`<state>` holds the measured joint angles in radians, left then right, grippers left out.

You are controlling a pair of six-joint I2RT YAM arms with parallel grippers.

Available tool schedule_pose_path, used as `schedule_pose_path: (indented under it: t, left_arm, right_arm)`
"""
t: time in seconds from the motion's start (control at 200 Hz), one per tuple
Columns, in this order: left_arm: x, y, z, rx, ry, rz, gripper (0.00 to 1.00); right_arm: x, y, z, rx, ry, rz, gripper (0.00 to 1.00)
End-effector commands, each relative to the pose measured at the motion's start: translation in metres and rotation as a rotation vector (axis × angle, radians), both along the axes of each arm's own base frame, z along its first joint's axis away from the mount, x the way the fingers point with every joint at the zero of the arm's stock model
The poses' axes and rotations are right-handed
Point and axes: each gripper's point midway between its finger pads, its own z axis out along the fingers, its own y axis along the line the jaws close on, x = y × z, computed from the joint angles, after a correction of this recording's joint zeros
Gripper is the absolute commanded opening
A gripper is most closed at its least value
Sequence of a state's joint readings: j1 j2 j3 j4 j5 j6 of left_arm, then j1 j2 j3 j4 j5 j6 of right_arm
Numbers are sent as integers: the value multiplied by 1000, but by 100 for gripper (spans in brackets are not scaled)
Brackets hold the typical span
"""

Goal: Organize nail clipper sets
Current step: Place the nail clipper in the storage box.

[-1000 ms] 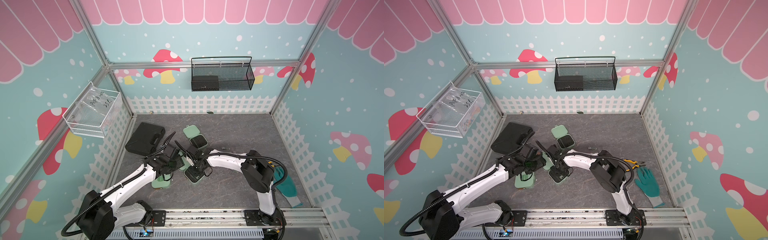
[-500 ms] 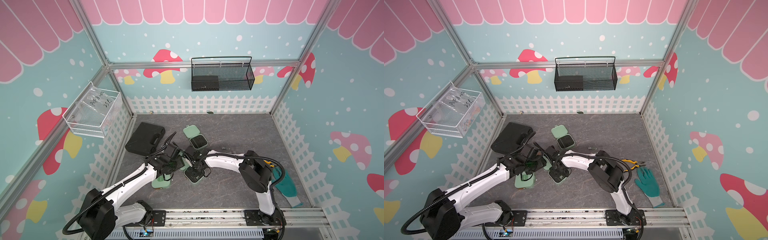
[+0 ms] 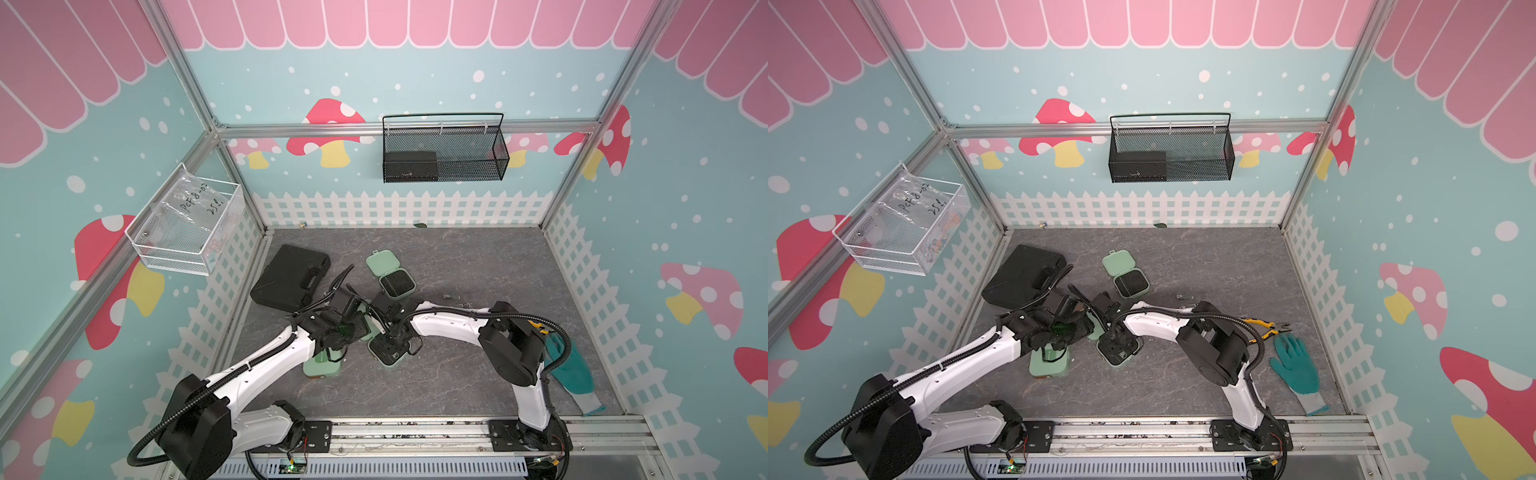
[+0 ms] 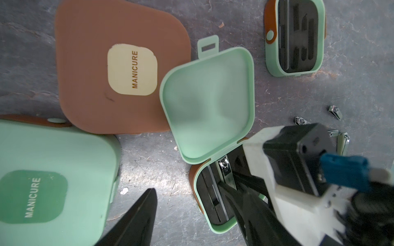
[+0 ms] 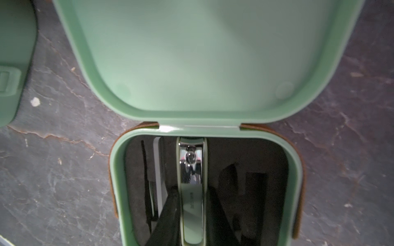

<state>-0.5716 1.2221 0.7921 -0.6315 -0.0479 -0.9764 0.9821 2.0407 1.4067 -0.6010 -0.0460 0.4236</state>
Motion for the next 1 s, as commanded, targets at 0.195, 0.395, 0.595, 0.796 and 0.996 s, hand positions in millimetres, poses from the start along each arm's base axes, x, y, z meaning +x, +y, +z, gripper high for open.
schedule_pose_path:
  t: [0.195,0.395,0.595,0.796,0.996]
  left_arm:
    - [4,-1,10,-4,-27,-18,73]
    - [5,-2,11,1,-30,-31,74]
    - [7,-2,17,13,-45,-43,74]
    - [7,-2,17,22,-32,-50,73]
    - [5,-1,13,27,-22,-53,73]
  right_arm:
    - [-12,-21,-34,-121,34,20,33]
    - [0,-11,2,-70,-29,26,45]
    - [6,0,36,2,-77,34,50]
    - [12,6,56,57,-102,17,49]
    - [7,12,51,90,-65,17,39]
